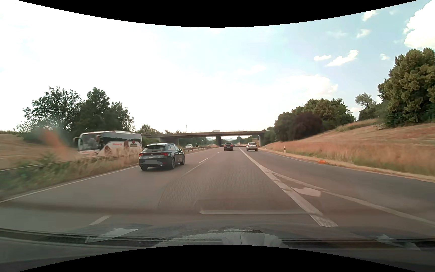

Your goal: Follow the waypoints while adhering to traffic rules and regulations

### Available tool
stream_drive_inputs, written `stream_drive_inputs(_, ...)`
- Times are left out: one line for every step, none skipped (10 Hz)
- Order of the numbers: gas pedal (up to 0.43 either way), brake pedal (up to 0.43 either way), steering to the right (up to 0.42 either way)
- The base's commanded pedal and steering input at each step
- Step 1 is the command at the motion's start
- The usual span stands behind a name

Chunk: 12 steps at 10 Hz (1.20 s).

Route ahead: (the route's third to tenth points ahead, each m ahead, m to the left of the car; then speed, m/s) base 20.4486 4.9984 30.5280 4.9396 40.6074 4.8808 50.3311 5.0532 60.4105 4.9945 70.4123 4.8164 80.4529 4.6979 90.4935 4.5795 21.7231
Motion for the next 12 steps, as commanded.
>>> stream_drive_inputs(0.039,0.000,0.002)
stream_drive_inputs(0.039,0.000,0.001)
stream_drive_inputs(0.039,0.000,0.000)
stream_drive_inputs(0.059,0.000,0.001)
stream_drive_inputs(0.067,0.000,0.001)
stream_drive_inputs(0.087,0.000,0.001)
stream_drive_inputs(0.098,0.000,0.001)
stream_drive_inputs(0.110,0.000,0.001)
stream_drive_inputs(0.118,0.000,0.002)
stream_drive_inputs(0.130,0.000,0.003)
stream_drive_inputs(0.130,0.000,0.004)
stream_drive_inputs(0.138,0.000,0.005)
